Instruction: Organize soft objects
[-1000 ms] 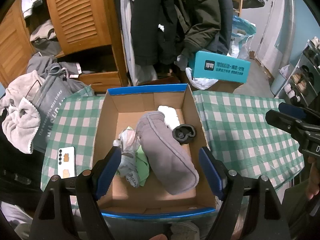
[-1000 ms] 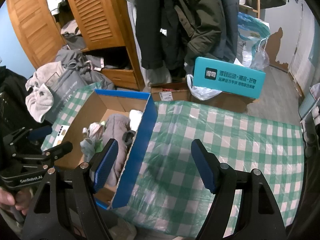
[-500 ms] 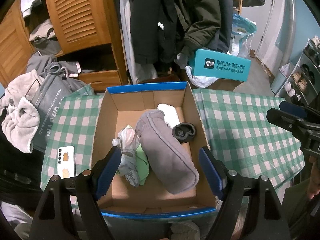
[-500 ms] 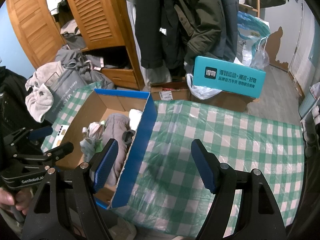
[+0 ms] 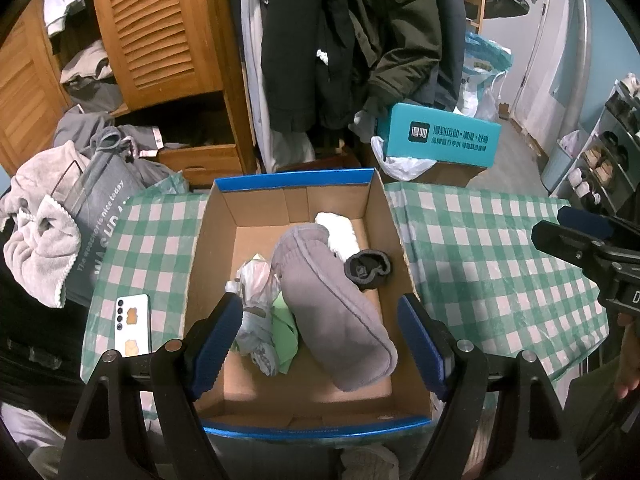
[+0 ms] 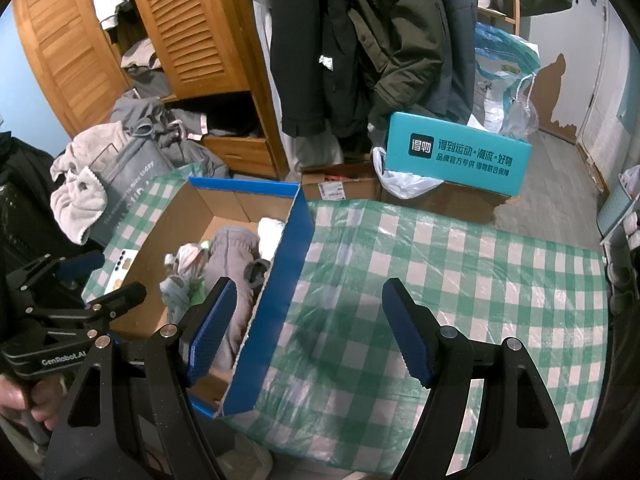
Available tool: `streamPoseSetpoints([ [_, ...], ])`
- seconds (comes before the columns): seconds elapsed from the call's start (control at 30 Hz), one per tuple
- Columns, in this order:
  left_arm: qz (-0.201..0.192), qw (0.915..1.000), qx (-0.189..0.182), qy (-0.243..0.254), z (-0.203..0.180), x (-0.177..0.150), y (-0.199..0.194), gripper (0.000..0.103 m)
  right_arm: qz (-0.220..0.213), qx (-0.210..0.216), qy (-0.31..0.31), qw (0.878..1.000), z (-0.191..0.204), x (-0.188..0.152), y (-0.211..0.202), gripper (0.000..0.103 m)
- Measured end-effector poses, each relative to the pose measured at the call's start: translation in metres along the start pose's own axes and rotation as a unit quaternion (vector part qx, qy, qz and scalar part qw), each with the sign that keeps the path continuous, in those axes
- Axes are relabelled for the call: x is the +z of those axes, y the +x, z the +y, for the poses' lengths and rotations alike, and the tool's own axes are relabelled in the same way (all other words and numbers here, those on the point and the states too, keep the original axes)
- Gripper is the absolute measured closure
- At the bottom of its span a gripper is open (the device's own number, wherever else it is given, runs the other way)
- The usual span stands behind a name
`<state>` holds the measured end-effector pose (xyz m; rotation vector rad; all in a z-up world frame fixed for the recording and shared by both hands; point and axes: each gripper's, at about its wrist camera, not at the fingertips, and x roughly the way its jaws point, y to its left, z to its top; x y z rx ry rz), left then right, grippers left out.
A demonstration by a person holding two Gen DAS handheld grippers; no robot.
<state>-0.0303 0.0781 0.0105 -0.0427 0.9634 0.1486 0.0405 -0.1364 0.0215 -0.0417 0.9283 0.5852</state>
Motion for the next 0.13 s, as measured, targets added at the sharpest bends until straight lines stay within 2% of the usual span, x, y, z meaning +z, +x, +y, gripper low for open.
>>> streamPoseSetpoints([
  [0.13,0.002,1.0000,-0.004,0.000,0.0004,-0.0012,0.0008,0.022,0.001,0.001,-0.001,1.000,0.0004,0.0001,0.0003,0.028],
])
